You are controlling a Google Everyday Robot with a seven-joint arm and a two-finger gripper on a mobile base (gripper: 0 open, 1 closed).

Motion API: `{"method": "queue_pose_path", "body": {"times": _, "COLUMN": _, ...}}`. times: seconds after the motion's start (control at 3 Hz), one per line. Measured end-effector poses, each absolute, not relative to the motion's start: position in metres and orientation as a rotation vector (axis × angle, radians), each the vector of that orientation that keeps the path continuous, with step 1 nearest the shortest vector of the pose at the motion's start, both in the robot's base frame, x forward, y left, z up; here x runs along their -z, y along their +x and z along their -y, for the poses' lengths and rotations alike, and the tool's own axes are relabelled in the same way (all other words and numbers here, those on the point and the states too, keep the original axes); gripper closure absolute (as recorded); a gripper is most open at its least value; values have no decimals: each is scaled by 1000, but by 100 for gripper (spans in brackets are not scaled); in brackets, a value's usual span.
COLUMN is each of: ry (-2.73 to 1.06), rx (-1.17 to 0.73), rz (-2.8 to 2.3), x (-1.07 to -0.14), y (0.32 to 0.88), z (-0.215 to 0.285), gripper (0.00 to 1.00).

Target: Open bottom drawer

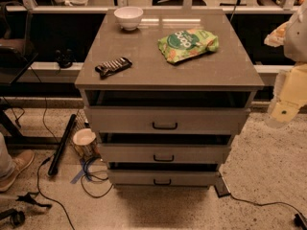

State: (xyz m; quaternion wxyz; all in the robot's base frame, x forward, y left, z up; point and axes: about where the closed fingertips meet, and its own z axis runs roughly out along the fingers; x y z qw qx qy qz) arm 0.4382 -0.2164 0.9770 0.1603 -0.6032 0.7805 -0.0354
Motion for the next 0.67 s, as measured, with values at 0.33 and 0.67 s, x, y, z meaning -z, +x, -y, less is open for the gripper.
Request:
{"method": "queue_pose_path", "body": {"times": 0.33, "ry": -1723, "rx": 101, "rz": -2230, "x": -977, "y": 438, "z": 216, "gripper": 0}}
{"method": "queue_pose_path", "body": {"times": 0.67, "ry": -1723, "rx": 35, "rz": -2223, "x": -949, "y": 444, "z": 220, "gripper": 0}}
